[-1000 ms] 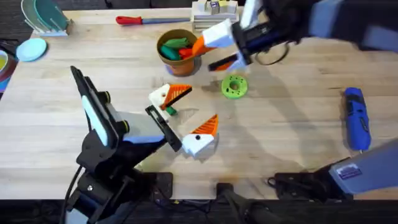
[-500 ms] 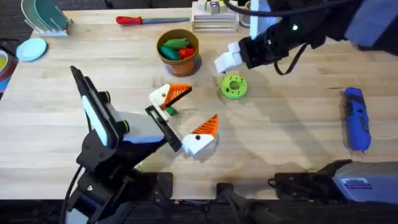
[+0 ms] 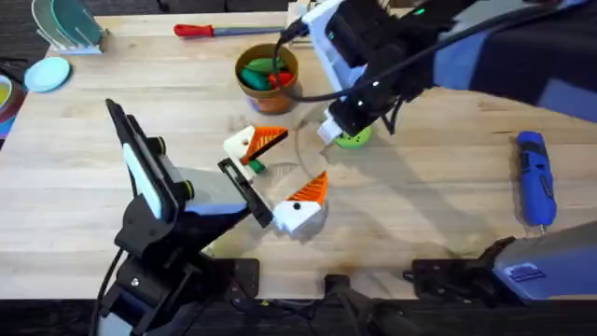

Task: Pick up the gripper from the table and insert it into the empty holder that is missing its gripper. Then pick up a screw, insert it into the mounting hole, and use the screwdriver to tighten it. Finally, clean up the table by picking up the vegetable and placing it into the bucket.

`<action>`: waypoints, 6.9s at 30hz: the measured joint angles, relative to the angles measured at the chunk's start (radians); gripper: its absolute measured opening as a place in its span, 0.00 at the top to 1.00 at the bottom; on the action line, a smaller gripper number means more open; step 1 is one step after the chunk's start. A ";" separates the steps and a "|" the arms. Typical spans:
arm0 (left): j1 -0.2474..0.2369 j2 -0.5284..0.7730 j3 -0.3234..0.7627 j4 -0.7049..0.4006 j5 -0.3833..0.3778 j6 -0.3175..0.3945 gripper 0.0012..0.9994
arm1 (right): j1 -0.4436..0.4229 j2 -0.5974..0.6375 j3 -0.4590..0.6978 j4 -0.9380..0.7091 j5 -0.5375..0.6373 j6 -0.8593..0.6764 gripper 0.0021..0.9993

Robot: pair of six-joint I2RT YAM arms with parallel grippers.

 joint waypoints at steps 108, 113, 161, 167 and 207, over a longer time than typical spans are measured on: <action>0.000 0.000 0.000 0.000 0.000 0.000 0.01 | 0.021 0.269 0.243 -0.217 0.091 0.087 0.75; 0.000 0.000 0.000 0.000 0.000 0.000 0.01 | 0.021 0.269 0.243 -0.213 0.091 0.087 0.64; 0.000 0.000 0.000 0.000 0.000 0.000 0.01 | 0.083 -0.038 0.524 -0.404 -0.074 -0.003 1.00; 0.000 0.000 0.000 0.000 0.000 0.000 0.01 | 0.170 -0.036 0.587 -0.476 -0.197 -0.011 1.00; 0.000 0.000 0.000 0.000 0.000 0.000 0.01 | 0.377 0.219 0.858 -0.559 -0.162 0.012 1.00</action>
